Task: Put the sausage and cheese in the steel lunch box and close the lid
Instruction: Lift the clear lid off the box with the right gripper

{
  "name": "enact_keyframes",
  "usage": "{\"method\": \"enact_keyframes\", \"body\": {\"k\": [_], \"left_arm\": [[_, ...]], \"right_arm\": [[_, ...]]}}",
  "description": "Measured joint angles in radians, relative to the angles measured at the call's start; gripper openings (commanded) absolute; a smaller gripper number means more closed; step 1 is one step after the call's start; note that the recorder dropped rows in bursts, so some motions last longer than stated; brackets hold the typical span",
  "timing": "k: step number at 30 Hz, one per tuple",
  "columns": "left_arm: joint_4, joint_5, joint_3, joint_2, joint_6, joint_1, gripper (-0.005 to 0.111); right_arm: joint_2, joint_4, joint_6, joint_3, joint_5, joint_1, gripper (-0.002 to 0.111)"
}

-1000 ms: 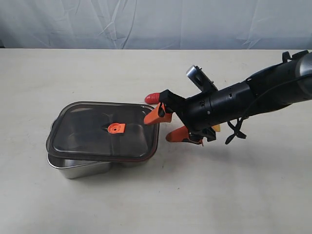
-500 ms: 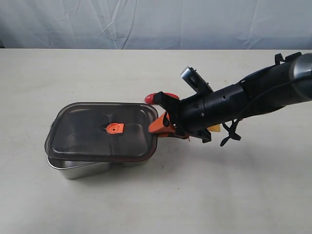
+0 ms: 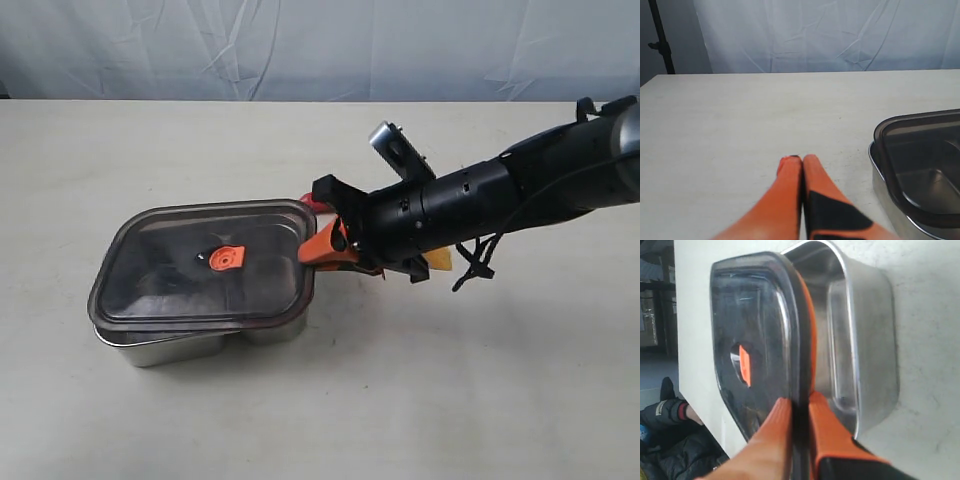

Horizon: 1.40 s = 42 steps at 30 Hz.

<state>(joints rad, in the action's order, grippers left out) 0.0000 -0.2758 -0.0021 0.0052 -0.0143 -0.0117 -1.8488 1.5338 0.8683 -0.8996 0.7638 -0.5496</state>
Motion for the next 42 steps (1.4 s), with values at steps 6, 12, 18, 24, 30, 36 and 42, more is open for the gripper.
{"method": "enact_keyframes", "body": {"k": [6,12,18,24,30,36,42], "left_arm": [[0.000,0.000,0.000,0.000,0.000,0.000,0.000],[0.000,0.000,0.000,0.000,0.000,0.000,0.000],[0.000,0.000,0.000,0.000,0.000,0.000,0.000],[0.000,0.000,0.000,0.000,0.000,0.000,0.000],[0.000,0.000,0.000,0.000,0.000,0.000,0.000],[0.000,0.000,0.000,0.000,0.000,0.000,0.000],[0.000,0.000,0.000,0.000,0.000,0.000,0.000]], "right_arm": [[0.078,-0.009,0.023,0.000,0.006,0.000,-0.001],[0.150,-0.017,0.053,0.000,0.007,0.000,-0.001],[0.223,-0.019,0.067,0.000,0.006,0.000,-0.001],[0.312,-0.024,0.078,0.000,0.006,0.000,-0.001],[0.494,-0.195,0.119,0.000,-0.083,0.000,-0.001],[0.714,-0.815,-0.154,0.000,-0.202,0.000,-0.001],[0.831,-1.610,-0.585,0.000,-0.014,0.000,-0.001]]}}
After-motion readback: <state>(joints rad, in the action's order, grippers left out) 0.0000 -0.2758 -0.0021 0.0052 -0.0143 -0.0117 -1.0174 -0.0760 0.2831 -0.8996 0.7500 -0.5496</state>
